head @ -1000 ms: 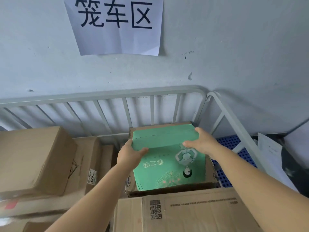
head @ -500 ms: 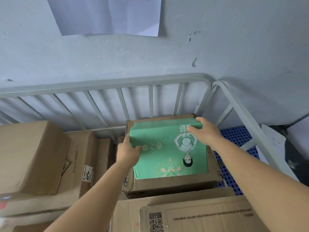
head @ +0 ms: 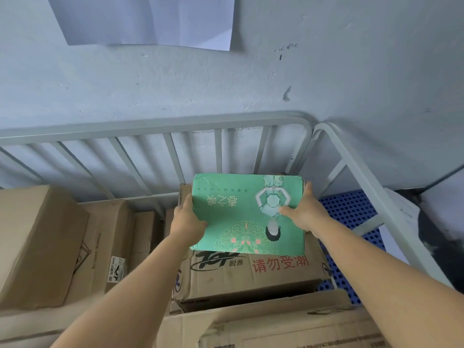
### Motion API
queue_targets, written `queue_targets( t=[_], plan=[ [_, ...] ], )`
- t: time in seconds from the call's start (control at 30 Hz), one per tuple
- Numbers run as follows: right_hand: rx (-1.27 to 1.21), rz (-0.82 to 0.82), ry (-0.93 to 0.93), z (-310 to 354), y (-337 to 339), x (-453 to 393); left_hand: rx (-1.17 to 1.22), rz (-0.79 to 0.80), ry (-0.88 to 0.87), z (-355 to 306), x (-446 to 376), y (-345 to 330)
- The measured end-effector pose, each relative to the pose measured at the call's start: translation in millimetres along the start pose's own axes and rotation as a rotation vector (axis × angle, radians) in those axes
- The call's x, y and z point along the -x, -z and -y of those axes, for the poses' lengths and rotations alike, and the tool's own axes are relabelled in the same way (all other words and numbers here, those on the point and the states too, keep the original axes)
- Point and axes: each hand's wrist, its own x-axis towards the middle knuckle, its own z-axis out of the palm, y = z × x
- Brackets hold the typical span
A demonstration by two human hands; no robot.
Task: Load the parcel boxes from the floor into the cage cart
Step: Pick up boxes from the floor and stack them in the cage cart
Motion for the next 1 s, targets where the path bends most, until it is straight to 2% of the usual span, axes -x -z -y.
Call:
queue_targets(
  t=[0.13,0.27,0.37,0.43,0.5,0.57,0.7,0.8,0.87,1.0],
  plan=[
    [0.046,-0.020,0.020,-0.4,8.7,-3.8,0.074,0.024,-0.008,-5.9,-8.3,0.4],
    [-0.020,0.064,-0.034,-0.1,11.7,-11.2,0.035,0.074,-0.019,-11.6,-11.7,-2.0],
    [-0.073,0.120,-0.086,-1.6,14.7,-17.3,0.035,-0.023,0.017,-18.1,-10.5,-7.3],
    [0.029,0.153,-0.089,-1.0,13.7,-20.4,0.077,-0.080,0.064,-24.6,-6.6,-13.3],
    [0.252,0.155,-0.015,2.5,11.5,-23.1,0.117,-0.070,0.118,-31.1,-2.6,-23.6],
    [0.374,0.173,0.065,7.7,10.7,-26.4,0.175,-0.053,0.168,-35.0,0.6,-36.7],
    [0.419,0.231,0.129,11.3,14.6,-39.4,0.298,-0.042,0.198,-43.1,14.1,-57.6],
    [0.447,0.250,0.157,11.7,16.3,-47.7,0.363,0.050,0.225,-52.2,27.6,-72.7],
    [0.471,0.241,0.179,10.6,16.1,-52.6,0.365,0.110,0.242,-56.6,29.2,-82.3],
    [0.551,0.174,0.200,7.7,17.2,-62.1,0.451,0.133,0.327,-62.6,17.6,-96.1]
  ],
)
